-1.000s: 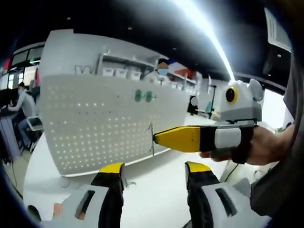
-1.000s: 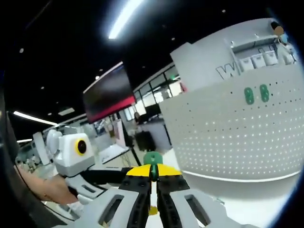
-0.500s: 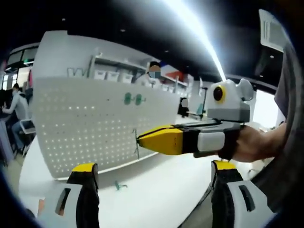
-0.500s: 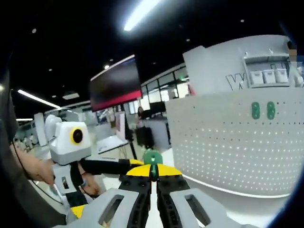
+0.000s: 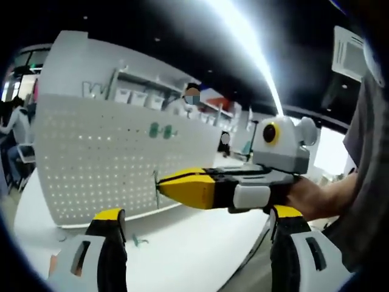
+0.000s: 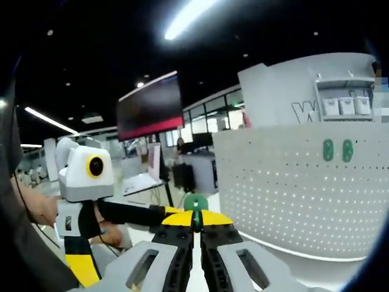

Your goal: Insert the hook assembly into the mounting plate slot until the hook locks in place.

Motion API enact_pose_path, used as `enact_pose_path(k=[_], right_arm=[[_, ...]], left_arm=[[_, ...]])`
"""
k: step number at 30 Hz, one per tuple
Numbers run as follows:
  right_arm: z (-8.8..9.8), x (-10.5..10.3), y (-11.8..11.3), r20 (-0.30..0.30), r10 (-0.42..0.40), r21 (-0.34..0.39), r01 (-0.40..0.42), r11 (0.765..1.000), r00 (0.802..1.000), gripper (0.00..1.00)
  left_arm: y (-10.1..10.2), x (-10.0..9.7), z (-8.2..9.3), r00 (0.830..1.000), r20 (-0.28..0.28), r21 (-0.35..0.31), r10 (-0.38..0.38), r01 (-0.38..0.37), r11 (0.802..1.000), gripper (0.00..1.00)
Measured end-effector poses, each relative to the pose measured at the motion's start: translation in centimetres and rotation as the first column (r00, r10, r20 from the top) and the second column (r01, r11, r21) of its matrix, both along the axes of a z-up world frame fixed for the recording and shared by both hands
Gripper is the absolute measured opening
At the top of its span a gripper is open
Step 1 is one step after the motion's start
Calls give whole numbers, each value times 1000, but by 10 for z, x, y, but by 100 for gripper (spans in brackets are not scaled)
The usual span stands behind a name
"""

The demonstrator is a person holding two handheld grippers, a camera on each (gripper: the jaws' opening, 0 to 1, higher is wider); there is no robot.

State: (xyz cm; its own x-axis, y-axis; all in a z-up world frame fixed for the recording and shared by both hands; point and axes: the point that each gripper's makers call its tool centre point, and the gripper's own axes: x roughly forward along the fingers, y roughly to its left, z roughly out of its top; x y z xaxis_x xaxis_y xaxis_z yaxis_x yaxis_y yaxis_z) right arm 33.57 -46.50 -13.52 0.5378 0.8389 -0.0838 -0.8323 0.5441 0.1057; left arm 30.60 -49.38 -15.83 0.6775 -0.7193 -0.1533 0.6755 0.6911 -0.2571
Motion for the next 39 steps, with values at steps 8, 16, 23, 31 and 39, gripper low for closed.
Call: enact_pose_path(k=[8,16,23,31,39], right_arm=[[-2,9,-3,16,-32,-12,32,999,999,0],[1,33,-17,103,-175,-5,176,984,979,0],[0,51,-31,133,-271,5,273,962,953,0],[0,80,-51,161,-376,9,379,925,913,0],[6,115,-76,179,-460,25,463,886,870,0]], left_arm=[[3,2,4,1000,-7,-24,11,-11,1000,100],[11,7,-2,999,-30,6,38,-38,999,100],[18,12,-5,997,-34,20,76,-75,997,100],[29,18,-13,992,-37,51,123,-121,991,100],[37,20,-17,989,-41,68,144,-141,988,100]])
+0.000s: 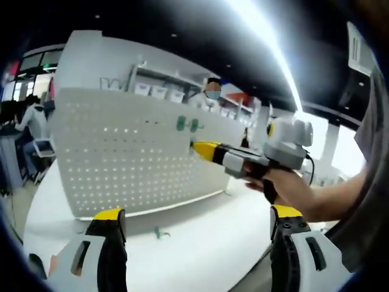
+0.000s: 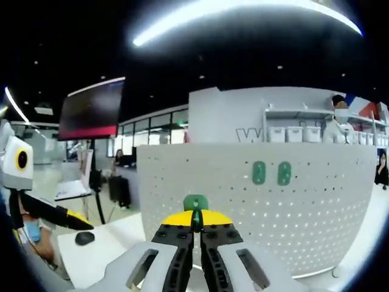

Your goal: Insert the hook assembly into the mounting plate slot until the hook locks in place.

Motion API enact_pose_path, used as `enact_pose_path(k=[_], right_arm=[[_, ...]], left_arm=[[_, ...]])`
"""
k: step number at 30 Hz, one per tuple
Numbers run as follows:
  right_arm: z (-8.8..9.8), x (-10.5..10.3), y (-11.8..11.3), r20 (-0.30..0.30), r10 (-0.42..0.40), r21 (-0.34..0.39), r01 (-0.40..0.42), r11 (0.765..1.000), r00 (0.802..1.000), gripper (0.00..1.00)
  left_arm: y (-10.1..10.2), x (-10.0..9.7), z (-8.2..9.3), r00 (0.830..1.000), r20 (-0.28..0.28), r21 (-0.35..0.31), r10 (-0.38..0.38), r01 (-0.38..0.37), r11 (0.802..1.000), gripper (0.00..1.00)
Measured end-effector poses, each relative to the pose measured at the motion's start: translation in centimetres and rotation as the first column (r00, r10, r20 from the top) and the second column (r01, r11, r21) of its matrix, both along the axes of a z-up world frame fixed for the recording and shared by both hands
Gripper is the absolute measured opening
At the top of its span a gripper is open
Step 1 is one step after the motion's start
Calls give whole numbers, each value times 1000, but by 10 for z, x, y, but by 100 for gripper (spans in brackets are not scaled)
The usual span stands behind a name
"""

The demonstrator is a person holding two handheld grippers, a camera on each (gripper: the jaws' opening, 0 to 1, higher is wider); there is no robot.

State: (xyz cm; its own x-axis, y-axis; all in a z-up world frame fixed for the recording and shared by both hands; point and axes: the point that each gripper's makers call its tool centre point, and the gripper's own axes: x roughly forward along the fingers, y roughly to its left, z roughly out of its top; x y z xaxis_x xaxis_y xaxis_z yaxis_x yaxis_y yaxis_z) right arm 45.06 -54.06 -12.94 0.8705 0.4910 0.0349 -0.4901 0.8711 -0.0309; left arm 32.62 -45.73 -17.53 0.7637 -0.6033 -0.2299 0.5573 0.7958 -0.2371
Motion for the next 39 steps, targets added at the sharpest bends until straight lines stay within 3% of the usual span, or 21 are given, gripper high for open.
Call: enact_pose_path(k=[10,13,21,28,39], right_arm=[[6,35,-33,23,-96,3,96,995,995,0],[7,44,-43,41,-115,-29,117,993,992,0],[8,65,-80,34,-199,2,199,980,979,0],[13,75,-101,62,-243,-23,245,969,968,0],[15,91,-124,58,-288,-8,289,957,956,0]], left_arm=[[5,5,0,1000,-1,2,16,-16,1000,100],[6,6,-2,1000,-7,3,20,-20,1000,100],[9,8,-5,999,-16,4,29,-29,1000,100],[11,10,-7,999,-23,6,34,-34,999,100],[15,12,-7,999,-21,23,45,-45,999,100]])
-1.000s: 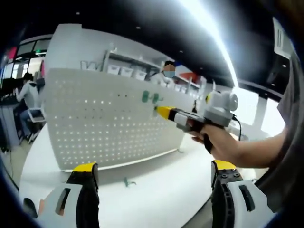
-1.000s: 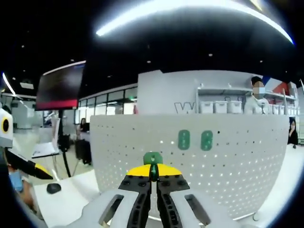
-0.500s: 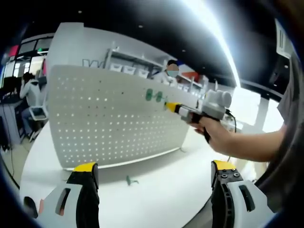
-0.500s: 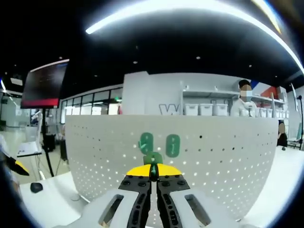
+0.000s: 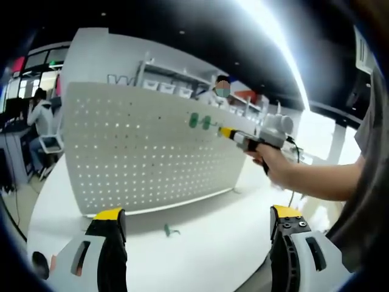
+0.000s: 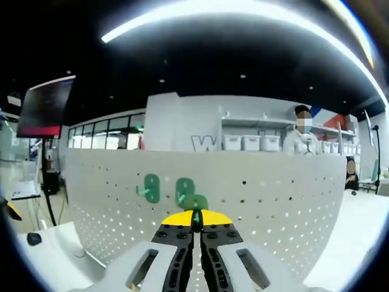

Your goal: Insert the hook assembly into the mounting plate slot until the hook locks in place.

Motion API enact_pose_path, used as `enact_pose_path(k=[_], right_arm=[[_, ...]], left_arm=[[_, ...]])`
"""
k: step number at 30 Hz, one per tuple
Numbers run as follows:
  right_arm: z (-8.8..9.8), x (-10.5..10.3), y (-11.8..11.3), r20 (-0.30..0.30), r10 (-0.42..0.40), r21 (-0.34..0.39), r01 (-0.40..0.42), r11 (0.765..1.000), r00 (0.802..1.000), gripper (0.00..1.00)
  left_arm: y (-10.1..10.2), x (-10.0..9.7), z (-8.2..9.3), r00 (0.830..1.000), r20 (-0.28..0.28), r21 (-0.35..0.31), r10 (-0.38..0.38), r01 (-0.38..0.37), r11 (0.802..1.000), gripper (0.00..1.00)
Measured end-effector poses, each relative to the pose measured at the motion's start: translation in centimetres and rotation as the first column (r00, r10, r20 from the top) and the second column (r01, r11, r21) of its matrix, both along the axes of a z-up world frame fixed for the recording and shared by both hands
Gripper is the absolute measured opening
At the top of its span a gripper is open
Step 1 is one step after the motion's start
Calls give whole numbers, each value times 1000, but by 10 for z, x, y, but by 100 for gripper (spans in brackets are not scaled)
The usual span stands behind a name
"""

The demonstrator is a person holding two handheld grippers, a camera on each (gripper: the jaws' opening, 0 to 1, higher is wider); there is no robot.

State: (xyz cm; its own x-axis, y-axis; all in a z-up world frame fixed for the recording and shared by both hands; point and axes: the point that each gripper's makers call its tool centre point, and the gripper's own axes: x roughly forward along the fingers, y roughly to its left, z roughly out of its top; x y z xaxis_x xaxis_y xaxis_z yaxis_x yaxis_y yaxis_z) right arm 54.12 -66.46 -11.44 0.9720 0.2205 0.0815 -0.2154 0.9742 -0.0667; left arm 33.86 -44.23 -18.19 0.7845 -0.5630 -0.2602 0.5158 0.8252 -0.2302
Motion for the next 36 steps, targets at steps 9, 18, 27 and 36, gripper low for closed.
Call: enact_pose_path(k=[9,18,27,36], right_arm=[[11,9,-12,18,-43,31,42,999,999,0],[24,19,-20,44,-70,73,67,995,997,0],[28,27,-19,48,-74,89,69,994,996,0],[24,31,-22,58,-79,97,73,993,995,0]], left_arm=[[4,2,0,1000,-1,13,10,-10,1000,100],[5,-1,-2,1000,-12,9,19,-19,1000,99],[10,3,1,999,-2,8,36,-36,999,98],[16,3,-1,999,-9,11,50,-50,999,98]])
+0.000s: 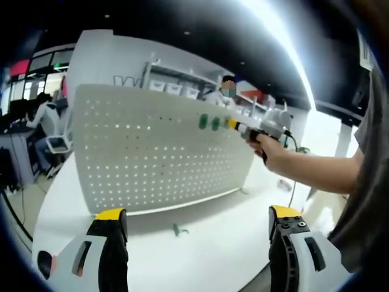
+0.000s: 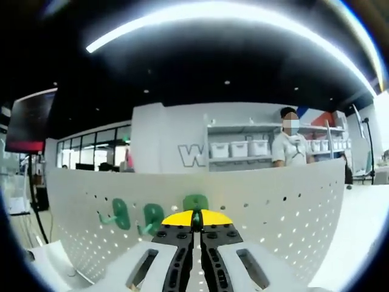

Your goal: Insert the hook assembly into the mounting plate slot until the hook locks in place.

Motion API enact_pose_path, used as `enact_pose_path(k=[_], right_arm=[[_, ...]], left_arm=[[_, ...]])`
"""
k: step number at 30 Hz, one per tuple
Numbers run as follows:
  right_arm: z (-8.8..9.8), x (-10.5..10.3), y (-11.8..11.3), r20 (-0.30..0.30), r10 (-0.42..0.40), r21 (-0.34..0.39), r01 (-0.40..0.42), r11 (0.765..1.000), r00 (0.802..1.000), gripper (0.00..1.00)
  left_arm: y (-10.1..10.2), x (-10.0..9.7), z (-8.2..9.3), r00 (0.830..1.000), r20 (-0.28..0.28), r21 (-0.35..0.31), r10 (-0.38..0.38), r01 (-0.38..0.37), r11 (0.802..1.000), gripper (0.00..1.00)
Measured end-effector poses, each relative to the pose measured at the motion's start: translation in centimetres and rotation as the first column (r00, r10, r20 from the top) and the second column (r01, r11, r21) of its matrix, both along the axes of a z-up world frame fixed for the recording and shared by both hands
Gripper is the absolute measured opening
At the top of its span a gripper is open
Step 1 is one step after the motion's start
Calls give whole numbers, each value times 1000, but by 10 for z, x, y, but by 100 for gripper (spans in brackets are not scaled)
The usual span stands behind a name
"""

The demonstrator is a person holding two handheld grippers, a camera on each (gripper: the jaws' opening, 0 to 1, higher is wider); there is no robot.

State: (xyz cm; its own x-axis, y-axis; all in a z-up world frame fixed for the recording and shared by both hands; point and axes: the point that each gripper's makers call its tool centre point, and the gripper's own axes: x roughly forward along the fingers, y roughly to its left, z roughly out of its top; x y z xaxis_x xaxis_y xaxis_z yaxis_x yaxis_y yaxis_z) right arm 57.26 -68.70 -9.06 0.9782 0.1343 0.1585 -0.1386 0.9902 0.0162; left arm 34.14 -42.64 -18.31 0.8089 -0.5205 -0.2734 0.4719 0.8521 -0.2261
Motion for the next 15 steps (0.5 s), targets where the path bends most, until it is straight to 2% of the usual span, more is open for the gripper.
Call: enact_pose_path(k=[15], right_arm=[[-9,4,-1,9,-3,23,2,1000,1000,0]], left_arm=[[4,3,1,1000,-2,10,10,-10,1000,98]])
